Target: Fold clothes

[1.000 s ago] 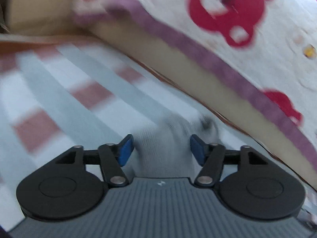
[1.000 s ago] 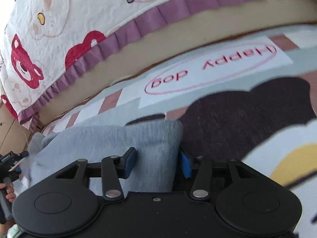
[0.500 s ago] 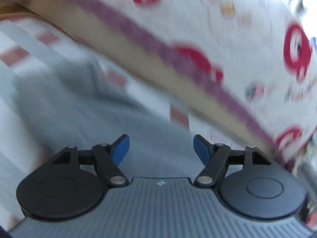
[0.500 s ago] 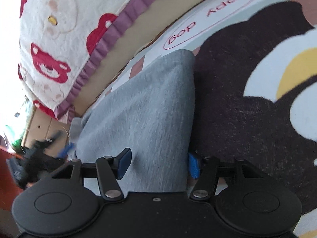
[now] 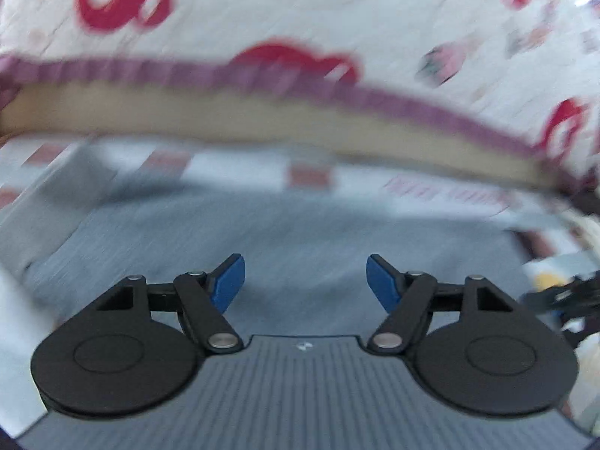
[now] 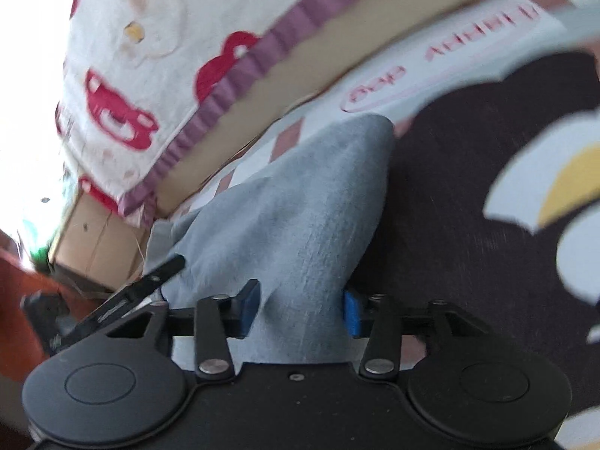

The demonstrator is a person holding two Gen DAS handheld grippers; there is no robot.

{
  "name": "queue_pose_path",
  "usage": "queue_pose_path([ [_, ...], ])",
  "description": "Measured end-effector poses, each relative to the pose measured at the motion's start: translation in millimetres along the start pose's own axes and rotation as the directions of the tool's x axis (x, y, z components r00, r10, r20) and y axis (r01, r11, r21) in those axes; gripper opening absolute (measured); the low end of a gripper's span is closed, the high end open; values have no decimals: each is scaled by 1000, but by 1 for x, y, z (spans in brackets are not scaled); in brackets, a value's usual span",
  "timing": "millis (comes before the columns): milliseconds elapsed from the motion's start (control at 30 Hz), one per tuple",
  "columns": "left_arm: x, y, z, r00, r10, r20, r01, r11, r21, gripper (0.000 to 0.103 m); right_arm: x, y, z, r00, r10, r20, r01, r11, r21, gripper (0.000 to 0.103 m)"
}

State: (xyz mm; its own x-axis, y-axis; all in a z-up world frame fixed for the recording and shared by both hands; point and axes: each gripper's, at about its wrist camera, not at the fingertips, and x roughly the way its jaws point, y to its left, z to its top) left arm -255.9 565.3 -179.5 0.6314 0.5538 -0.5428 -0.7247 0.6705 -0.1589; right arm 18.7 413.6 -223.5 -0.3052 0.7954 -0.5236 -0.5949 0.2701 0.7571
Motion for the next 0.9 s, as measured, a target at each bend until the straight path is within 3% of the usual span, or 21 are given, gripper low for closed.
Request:
queue_pose_path([
  [67,19,6,-3,995,78,-58,-74,995,71,71,4,1,-1,1000,-23,-14,24,1000,11,61],
  [133,43,36,-7,977,157,-144,-156,988,19,70,11,6,-4,998,-52,-43,51,998,-25,66],
  [200,45,61,0,979,141,-149,-155,985,-81,59,20,11,-6,993,-78,-86,73,996,-55,70],
  [233,46,70,5,976,157,-148,-174,979,-108,48,22,14,-8,991,-95,-92,87,992,-87,70],
  [333,57,83,8,949,294,-116,-304,950,-70,46,26,22,-11,986,-133,-103,115,980,-164,71],
  [367,59,85,7,938,326,-115,-334,940,-64,45,27,23,-11,985,-136,-107,117,978,-171,73],
  [400,56,86,9,940,323,-109,-332,940,-81,45,24,19,-12,987,-115,-109,98,984,-148,73],
  [467,36,83,13,961,269,-62,-275,952,-132,45,20,11,-14,992,-68,-111,57,993,-99,71],
  [500,27,80,15,970,239,-36,-242,959,-149,46,17,6,-15,994,-43,-102,36,997,-70,63],
  [533,19,74,15,979,202,-7,-201,970,-135,49,15,1,-17,996,-19,-92,15,999,-41,54],
  [567,13,65,16,987,163,9,-161,981,-108,50,10,0,-17,998,-5,-62,3,1000,-23,29],
  [633,4,44,14,997,72,22,-71,996,-55,52,-2,1,-14,1000,18,8,-18,1000,19,26],
  [767,1,5,5,998,-65,22,65,998,23,62,-19,45,7,995,87,56,-86,996,-12,25],
  [833,13,-11,0,994,-84,-69,88,995,54,67,-21,71,18,995,96,29,-93,992,-90,25],
  [900,32,-10,-12,978,-98,-182,95,995,-22,67,-17,82,23,996,82,-20,-84,990,-118,25],
])
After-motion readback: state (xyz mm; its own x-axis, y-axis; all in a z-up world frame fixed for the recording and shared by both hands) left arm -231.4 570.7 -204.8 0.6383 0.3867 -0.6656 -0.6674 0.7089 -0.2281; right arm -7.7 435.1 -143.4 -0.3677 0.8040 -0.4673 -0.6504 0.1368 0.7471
